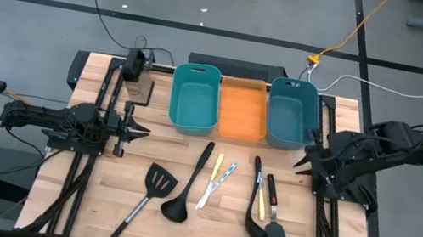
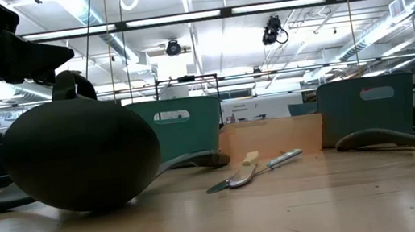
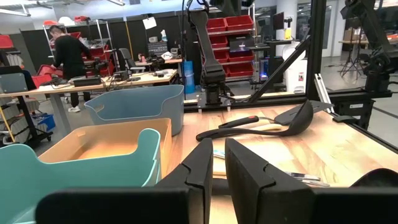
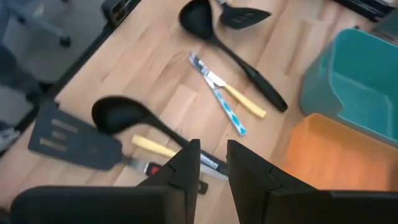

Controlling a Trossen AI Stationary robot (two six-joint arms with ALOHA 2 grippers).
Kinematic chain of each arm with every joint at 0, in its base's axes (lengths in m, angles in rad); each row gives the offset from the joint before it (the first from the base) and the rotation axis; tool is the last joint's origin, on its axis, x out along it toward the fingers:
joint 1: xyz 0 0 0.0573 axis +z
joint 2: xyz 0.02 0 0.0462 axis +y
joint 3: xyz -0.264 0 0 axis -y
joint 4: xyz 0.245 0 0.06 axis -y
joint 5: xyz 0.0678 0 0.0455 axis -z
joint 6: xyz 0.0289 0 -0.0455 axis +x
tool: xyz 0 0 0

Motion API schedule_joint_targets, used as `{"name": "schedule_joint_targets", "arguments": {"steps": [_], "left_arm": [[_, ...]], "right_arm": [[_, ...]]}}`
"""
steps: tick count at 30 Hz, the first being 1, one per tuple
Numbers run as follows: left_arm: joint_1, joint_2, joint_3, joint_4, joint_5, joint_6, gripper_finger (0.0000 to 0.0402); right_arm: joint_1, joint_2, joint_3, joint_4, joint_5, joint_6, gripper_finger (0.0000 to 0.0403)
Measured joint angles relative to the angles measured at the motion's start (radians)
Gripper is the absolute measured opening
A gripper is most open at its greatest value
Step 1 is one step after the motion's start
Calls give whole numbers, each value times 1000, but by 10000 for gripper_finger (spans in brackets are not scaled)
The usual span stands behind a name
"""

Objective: Pick & Place Kitchen Items
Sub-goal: Put the right black spatula into the green bin

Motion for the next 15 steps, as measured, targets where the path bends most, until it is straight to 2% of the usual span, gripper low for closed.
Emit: {"name": "schedule_joint_targets", "arguments": {"steps": [15], "left_arm": [[0,0,0,0,0,0,49]], "right_arm": [[89,7,-111,-11,3,-184,87]]}}
